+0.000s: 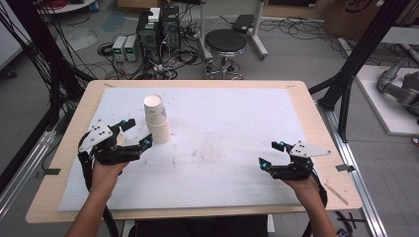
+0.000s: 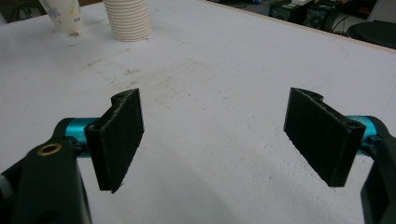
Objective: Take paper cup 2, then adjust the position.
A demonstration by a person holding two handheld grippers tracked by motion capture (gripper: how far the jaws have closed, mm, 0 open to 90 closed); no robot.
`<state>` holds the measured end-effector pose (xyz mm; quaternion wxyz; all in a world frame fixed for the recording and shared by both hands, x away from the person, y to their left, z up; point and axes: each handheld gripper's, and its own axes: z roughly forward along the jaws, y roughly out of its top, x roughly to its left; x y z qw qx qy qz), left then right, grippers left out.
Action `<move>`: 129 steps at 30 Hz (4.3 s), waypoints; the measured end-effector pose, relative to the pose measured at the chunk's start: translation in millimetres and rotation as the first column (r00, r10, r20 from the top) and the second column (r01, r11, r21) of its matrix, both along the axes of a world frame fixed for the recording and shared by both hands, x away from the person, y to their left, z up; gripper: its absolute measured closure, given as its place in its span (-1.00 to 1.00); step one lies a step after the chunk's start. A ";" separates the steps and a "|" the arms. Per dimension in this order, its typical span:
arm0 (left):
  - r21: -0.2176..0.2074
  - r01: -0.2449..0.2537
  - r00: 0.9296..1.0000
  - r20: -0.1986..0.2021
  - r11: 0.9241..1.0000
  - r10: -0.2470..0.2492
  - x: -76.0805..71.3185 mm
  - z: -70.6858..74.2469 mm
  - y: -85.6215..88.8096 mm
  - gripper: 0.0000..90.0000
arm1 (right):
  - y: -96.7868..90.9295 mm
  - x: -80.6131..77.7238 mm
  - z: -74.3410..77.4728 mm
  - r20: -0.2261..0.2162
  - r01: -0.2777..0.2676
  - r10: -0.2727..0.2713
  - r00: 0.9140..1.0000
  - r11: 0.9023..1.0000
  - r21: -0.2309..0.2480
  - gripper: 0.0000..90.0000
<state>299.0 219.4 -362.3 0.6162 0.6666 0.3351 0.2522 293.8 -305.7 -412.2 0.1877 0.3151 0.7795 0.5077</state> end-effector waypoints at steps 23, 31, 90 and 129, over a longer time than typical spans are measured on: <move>0.121 -0.116 0.986 -0.107 0.986 0.129 72.3 23.7 -16.5 -0.65 | -1.3 0.6 1.0 -0.003 -0.005 0.005 1.000 1.000 0.016 -0.54; 0.147 -0.104 0.985 -0.124 0.984 0.122 89.9 19.6 -26.0 -0.58 | -1.9 0.2 1.1 -0.006 -0.005 0.005 1.000 1.000 0.016 -0.54; 0.039 0.220 0.973 0.064 0.975 -0.222 43.1 90.9 -78.0 -0.20 | -1.7 -1.0 3.1 -0.008 -0.021 0.022 1.000 0.999 0.031 -0.54; 0.015 0.484 0.874 -0.060 0.875 -0.482 22.3 6.8 -121.1 -0.20 | 23.8 -3.3 10.6 -0.007 -0.185 0.186 0.983 0.981 0.057 -0.54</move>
